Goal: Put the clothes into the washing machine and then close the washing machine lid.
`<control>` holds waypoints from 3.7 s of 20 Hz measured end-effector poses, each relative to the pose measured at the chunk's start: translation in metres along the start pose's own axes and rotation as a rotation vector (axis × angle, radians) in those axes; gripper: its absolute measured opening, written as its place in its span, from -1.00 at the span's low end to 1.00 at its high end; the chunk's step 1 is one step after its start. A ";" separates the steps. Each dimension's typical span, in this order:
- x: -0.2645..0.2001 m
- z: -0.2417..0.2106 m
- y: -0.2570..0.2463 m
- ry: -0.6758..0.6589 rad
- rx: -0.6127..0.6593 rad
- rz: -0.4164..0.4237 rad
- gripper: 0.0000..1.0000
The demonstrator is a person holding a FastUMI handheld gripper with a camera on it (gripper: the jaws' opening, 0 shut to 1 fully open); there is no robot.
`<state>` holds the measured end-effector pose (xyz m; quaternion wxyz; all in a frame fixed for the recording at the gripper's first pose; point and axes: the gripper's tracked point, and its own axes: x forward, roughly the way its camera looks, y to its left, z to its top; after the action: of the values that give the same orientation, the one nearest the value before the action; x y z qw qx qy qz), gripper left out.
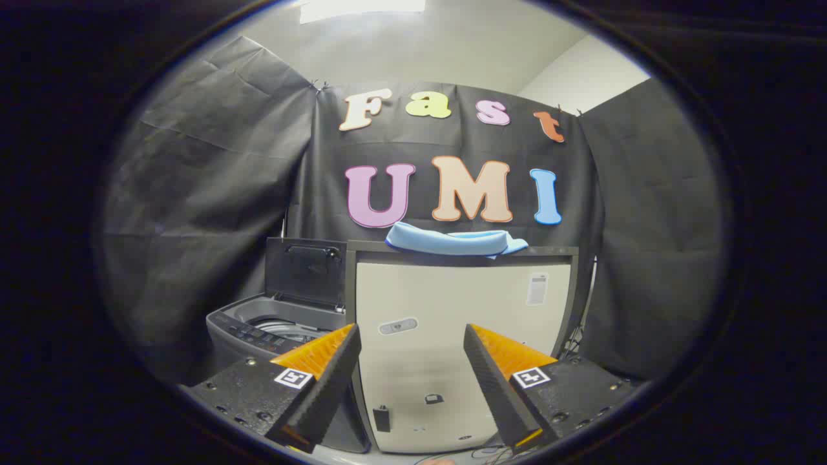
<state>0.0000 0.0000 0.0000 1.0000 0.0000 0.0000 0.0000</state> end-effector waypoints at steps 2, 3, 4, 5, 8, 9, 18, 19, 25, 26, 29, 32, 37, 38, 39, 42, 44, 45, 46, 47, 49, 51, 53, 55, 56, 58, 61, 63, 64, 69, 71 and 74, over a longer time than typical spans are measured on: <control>0.001 0.003 -0.004 -0.009 0.004 -0.008 0.93; 0.000 0.002 -0.007 -0.003 0.007 -0.018 0.93; 0.000 0.000 -0.009 0.001 0.008 -0.024 0.93; 0.001 0.000 -0.011 0.004 0.000 -0.032 0.93; 0.001 0.003 -0.016 -0.008 -0.019 -0.060 0.93; 0.001 0.003 -0.015 -0.007 -0.006 -0.060 0.93; -0.004 0.031 0.001 -0.020 0.020 -0.024 0.93; -0.006 0.032 0.005 -0.014 0.017 -0.014 0.93; -0.012 0.049 0.010 -0.028 0.007 0.011 0.93; -0.011 0.054 0.008 -0.027 0.010 0.003 0.93; 0.007 0.074 -0.007 0.011 0.040 -0.022 0.92; 0.040 0.101 -0.022 0.038 0.082 -0.038 0.92; 0.112 0.144 -0.055 0.037 0.077 -0.079 0.93; 0.130 0.150 -0.063 0.038 0.066 -0.086 0.94; 0.150 0.152 -0.071 0.051 0.058 -0.095 0.94; 0.210 0.146 -0.090 0.118 0.026 -0.103 0.95; 0.250 0.140 -0.094 0.178 0.022 -0.091 0.95; 0.267 0.128 -0.090 0.248 0.025 -0.071 0.94; 0.279 0.116 -0.087 0.318 0.017 -0.047 0.94; 0.289 0.109 -0.086 0.360 0.012 -0.037 0.94; 0.306 0.092 -0.084 0.450 0.014 -0.028 0.93; 0.312 0.073 -0.071 0.529 0.027 0.004 0.94; 0.313 0.057 -0.061 0.595 0.027 0.030 0.94; 0.312 0.038 -0.062 0.665 0.002 0.027 0.96; 0.307 0.041 -0.061 0.684 0.013 0.033 0.96; 0.310 0.040 -0.066 0.698 0.048 -0.002 0.81; 0.312 0.038 -0.068 0.691 0.046 -0.024 0.27; 0.315 0.038 -0.073 0.651 0.037 -0.021 -0.19; 0.311 0.041 -0.068 0.638 0.044 -0.024 -0.42; 0.295 0.066 -0.054 0.520 0.124 0.048 -0.93; 0.283 0.083 -0.050 0.488 0.120 0.042 -0.93; 0.269 0.111 -0.036 0.453 0.096 0.051 -0.93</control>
<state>0.2686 -0.0359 0.1114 0.9730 0.0476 0.2245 0.0252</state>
